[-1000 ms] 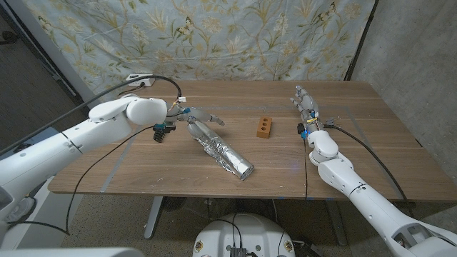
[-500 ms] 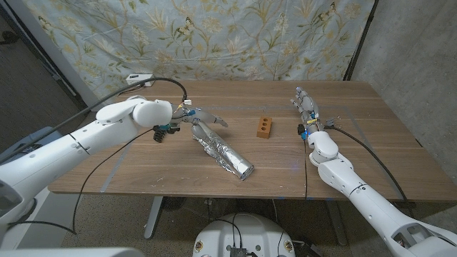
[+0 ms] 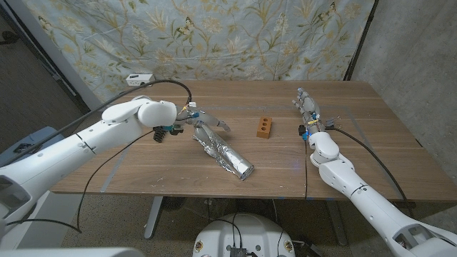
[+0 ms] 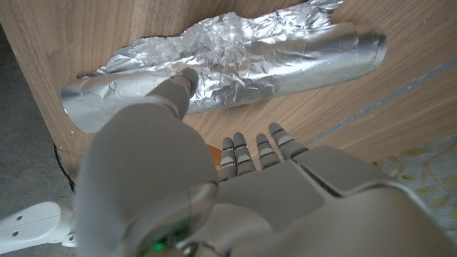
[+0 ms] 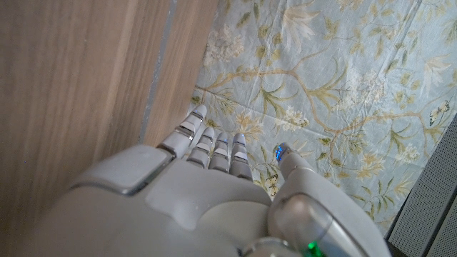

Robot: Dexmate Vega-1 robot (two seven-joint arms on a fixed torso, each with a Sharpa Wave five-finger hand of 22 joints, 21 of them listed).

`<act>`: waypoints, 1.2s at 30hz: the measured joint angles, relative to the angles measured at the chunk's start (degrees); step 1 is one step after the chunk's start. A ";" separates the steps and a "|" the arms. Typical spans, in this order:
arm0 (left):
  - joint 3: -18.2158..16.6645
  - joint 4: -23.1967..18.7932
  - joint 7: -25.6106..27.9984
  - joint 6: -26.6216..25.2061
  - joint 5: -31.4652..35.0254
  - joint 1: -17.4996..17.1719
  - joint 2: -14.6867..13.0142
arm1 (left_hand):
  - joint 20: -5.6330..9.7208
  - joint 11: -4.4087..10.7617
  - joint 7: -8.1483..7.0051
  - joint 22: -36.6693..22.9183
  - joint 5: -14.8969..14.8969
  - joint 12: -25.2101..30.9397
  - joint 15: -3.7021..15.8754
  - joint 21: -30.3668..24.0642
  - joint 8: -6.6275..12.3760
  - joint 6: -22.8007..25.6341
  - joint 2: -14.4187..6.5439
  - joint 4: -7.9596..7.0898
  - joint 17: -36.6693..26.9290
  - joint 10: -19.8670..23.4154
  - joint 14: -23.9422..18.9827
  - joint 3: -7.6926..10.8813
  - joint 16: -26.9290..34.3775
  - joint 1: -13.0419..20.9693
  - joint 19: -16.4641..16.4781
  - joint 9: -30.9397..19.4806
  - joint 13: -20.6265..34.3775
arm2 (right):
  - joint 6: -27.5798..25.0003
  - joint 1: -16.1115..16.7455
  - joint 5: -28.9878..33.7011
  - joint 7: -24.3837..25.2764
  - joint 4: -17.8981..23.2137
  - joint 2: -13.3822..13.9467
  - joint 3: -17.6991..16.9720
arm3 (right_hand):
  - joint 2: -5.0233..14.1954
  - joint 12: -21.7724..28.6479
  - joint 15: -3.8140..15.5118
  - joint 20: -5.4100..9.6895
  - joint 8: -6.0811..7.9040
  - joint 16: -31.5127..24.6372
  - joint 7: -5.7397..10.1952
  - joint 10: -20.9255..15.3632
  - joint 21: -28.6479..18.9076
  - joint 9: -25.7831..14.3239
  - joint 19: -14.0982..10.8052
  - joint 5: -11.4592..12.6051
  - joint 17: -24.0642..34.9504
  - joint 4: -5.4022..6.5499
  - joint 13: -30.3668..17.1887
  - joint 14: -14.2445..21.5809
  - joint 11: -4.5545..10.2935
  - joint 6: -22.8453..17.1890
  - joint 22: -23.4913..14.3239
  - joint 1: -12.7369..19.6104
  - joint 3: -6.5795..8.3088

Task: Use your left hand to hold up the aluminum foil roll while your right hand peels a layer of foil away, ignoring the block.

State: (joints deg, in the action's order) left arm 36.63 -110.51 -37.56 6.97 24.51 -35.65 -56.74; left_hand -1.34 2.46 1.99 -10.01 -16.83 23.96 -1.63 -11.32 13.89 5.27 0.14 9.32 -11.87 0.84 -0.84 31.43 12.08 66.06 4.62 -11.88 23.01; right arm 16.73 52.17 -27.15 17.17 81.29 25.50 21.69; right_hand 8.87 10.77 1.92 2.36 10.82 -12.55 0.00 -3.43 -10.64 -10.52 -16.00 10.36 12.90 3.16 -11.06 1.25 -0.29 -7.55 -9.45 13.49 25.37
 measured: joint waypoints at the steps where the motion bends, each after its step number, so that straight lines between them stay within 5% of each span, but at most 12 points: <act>1: 0.04 -0.18 -0.10 -0.12 0.16 -0.03 0.00 | 0.00 0.00 0.17 0.00 0.28 0.12 0.00 0.00 0.00 0.17 0.00 0.00 0.00 0.00 0.00 0.00 0.00 0.00 0.00 0.00 0.00 | -0.08 0.04 0.03 0.08 0.03 0.04 -0.01 | 0.00 0.00 0.00 0.00 0.00 0.00 0.00 0.00 0.00 0.00 0.00 0.00 0.00 0.00 0.00 0.00 0.00 0.00 0.00 0.00 0.00; 13: 0.09 -1.52 -0.17 -0.26 1.38 -0.99 -0.39 | 0.00 -0.94 0.80 0.00 0.75 0.89 0.00 0.00 -0.37 -0.47 -0.44 -0.24 -0.53 -0.96 0.01 -1.03 0.00 0.44 0.00 -0.33 1.32 | -0.36 0.37 0.07 0.33 0.17 0.11 -0.03 | 0.00 0.00 0.00 0.00 0.00 0.00 0.00 0.40 0.00 0.00 -0.01 0.00 0.00 0.00 0.00 0.00 -0.41 0.00 0.00 0.00 0.00; 36: 0.12 -1.30 0.65 1.41 4.31 -2.23 -0.44 | 0.01 -0.30 -0.15 -0.28 2.03 3.87 0.30 0.00 0.31 1.49 -0.56 -0.32 -1.43 -0.32 -0.91 -3.34 0.64 0.56 0.00 -1.07 3.83 | -0.37 1.26 0.25 1.02 0.60 -0.13 0.28 | 0.00 0.00 0.00 0.00 0.00 0.00 -0.31 0.66 0.00 0.00 -0.01 0.00 0.00 0.00 0.00 0.00 -0.15 0.31 0.00 0.00 0.00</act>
State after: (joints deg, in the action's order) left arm 36.75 -111.81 -36.91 8.38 28.82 -37.88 -57.19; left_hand -1.33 2.15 1.84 -10.29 -14.80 27.83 -1.33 -11.32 14.20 6.76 -0.42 9.00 -13.30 0.52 -1.76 28.09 12.73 66.62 4.62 -12.94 26.84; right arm 16.36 53.43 -26.90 18.19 81.89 25.37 21.96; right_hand 8.87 10.77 1.92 2.35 10.82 -12.55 -0.31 -2.77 -10.64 -10.52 -16.01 10.36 12.90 3.16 -11.06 1.25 -0.44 -7.25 -9.45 13.49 25.38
